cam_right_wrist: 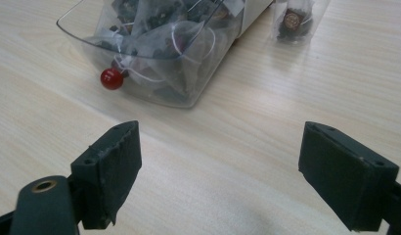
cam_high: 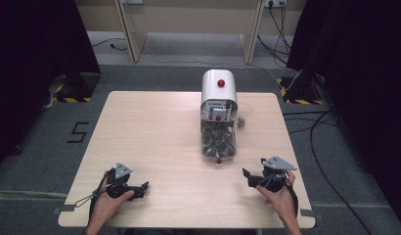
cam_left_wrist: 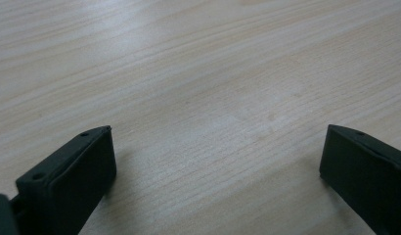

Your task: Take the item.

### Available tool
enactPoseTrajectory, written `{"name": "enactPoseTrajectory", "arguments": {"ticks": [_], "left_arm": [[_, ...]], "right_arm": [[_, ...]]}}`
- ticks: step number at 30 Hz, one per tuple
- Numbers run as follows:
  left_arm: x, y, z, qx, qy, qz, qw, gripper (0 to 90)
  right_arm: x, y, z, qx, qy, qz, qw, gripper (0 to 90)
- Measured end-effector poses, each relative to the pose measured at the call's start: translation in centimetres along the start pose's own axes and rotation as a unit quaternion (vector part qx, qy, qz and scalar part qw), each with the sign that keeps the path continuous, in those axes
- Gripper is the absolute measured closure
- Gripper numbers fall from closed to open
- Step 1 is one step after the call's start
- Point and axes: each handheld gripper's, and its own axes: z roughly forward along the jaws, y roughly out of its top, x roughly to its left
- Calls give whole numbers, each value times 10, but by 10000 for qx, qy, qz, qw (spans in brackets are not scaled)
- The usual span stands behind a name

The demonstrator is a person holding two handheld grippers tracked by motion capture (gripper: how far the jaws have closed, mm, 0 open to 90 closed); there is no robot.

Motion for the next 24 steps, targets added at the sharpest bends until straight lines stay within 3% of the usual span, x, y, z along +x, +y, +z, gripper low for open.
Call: {"name": "enactPoseTrajectory", "arguments": {"ticks": [24], "left_arm": [[0,0,0,0,0,0,10000,0]], "right_arm": [[8,-22,-7,175,11,-98,9998,173]]}}
